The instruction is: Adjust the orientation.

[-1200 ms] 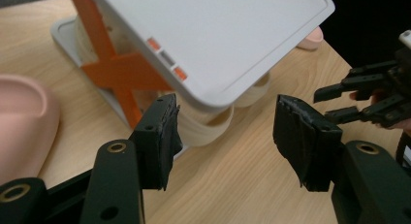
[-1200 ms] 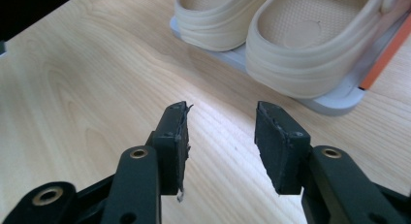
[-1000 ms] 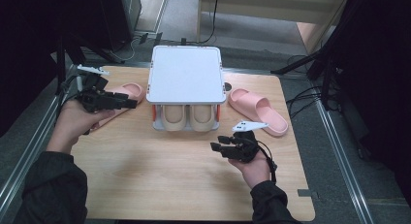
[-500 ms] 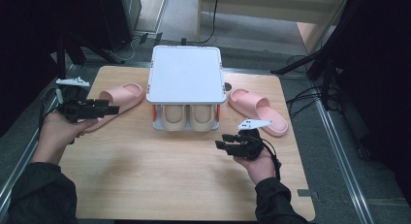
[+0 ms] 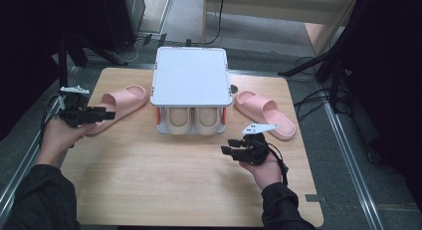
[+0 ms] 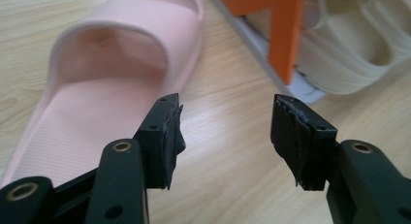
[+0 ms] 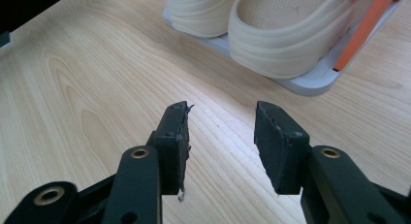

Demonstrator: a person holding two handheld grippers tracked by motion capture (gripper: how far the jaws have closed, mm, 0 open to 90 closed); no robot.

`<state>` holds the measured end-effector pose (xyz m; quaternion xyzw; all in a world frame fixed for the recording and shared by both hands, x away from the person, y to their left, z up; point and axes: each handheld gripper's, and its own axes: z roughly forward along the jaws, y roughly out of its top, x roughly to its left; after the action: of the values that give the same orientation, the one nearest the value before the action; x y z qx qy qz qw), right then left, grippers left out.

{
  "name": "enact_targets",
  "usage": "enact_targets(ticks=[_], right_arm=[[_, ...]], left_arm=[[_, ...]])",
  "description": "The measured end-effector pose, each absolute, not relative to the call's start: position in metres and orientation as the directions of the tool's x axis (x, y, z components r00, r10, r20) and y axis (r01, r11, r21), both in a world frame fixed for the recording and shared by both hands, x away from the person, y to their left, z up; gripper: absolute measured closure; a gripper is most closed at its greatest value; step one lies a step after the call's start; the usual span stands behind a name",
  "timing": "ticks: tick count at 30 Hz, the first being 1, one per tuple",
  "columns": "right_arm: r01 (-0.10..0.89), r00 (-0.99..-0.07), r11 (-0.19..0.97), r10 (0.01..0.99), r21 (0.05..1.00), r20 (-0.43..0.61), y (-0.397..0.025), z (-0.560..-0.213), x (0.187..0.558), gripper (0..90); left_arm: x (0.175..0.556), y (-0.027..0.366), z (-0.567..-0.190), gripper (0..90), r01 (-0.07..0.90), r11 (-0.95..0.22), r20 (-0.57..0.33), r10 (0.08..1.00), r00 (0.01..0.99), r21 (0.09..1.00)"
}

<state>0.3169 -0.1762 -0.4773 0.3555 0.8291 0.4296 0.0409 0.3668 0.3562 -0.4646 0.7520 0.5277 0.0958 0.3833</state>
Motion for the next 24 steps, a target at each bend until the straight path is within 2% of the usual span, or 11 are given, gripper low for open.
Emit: enact_targets(ticks=[16, 19, 24], right_arm=[[0.598, -0.68, 0.337, 0.693, 0.727, 0.238, -0.202, -0.484, 0.289, 56.0], [0.609, -0.664, 0.322, 0.708, 0.725, 0.243, -0.207, -0.486, 0.286, 56.0], [0.619, -0.646, 0.305, 0.721, 0.724, 0.249, -0.214, -0.487, 0.281, 56.1]], left_arm=[[0.419, 0.35, -0.493, 46.5, 0.751, -0.175, -0.23, 0.886, 0.402, 0.637], [0.425, 0.348, -0.499, 50.4, 0.744, -0.167, -0.235, 0.884, 0.403, 0.647], [0.431, 0.347, -0.501, 64.9, 0.748, -0.165, -0.267, 0.867, 0.421, 0.643]])
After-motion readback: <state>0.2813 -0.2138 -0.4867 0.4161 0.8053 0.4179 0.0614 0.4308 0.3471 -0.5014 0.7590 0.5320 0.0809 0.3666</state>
